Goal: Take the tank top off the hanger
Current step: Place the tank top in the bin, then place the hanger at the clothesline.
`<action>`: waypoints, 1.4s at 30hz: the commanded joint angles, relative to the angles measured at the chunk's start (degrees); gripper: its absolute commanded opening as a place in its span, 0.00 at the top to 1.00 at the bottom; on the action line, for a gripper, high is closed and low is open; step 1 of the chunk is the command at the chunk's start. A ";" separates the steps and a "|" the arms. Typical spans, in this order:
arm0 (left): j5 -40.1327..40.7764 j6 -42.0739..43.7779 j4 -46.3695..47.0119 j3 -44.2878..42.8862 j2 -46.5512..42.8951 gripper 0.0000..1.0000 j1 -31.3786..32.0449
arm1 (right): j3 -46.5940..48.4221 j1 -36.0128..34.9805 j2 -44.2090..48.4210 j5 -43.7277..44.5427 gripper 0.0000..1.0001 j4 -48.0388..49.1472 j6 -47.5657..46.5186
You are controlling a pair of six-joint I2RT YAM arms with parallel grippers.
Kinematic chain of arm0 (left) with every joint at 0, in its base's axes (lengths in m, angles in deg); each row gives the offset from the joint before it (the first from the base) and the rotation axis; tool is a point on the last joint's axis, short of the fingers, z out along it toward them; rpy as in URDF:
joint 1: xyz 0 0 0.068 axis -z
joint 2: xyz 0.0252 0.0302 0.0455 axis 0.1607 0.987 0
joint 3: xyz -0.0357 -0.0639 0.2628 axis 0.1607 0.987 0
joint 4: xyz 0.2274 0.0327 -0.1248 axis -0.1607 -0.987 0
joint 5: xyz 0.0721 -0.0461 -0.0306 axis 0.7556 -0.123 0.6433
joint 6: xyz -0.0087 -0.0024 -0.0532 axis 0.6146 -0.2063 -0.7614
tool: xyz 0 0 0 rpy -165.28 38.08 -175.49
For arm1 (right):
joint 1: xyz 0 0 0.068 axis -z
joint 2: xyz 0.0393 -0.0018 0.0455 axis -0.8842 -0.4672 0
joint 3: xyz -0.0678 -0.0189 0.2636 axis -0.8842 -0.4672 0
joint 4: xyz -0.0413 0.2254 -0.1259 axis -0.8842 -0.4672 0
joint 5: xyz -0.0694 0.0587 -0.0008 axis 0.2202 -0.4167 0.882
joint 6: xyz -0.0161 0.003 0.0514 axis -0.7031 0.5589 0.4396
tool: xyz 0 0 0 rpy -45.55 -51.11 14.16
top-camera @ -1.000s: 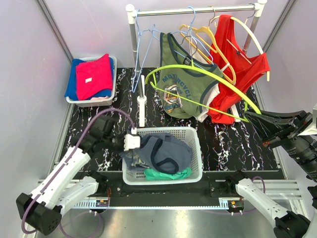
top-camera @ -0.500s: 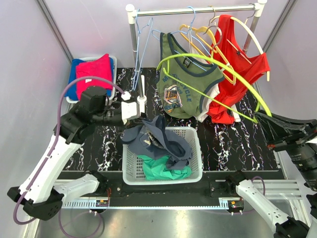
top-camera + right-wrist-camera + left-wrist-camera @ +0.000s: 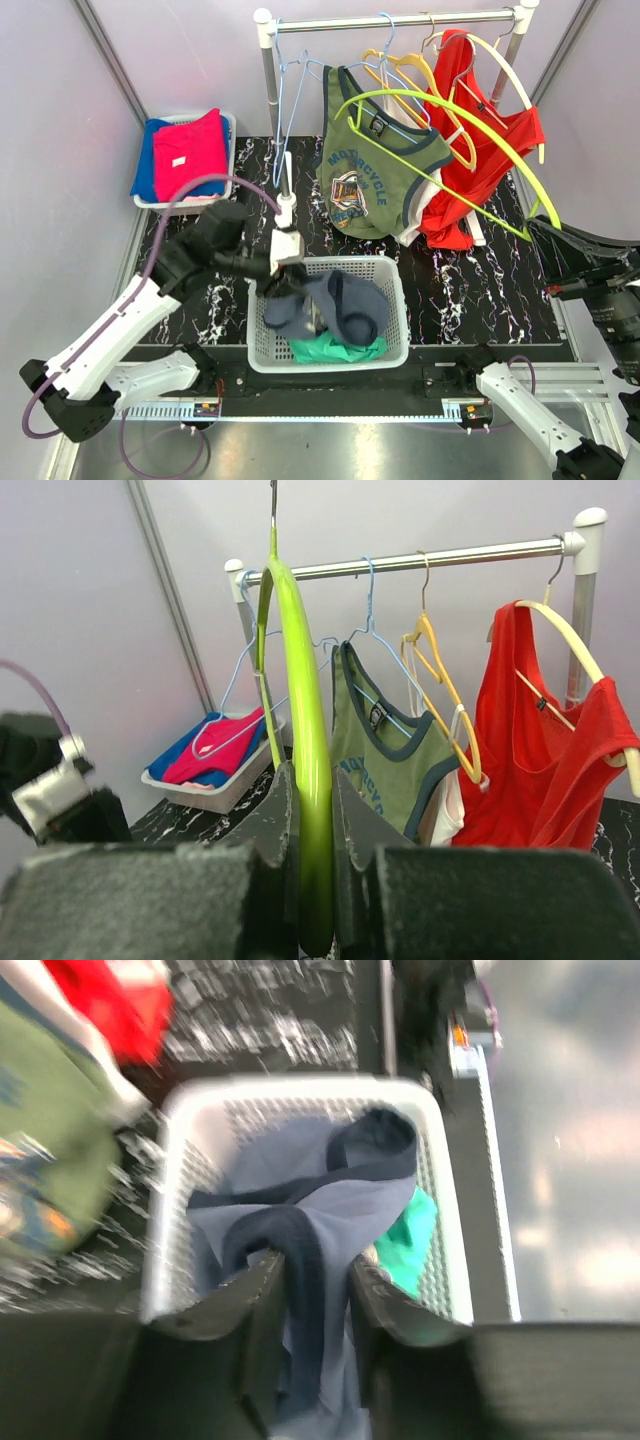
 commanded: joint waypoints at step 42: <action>19.48 3.50 -5.39 -25.50 -8.36 0.01 0.51 | -3.06 -0.14 -28.94 1.75 1.00 26.49 -5.57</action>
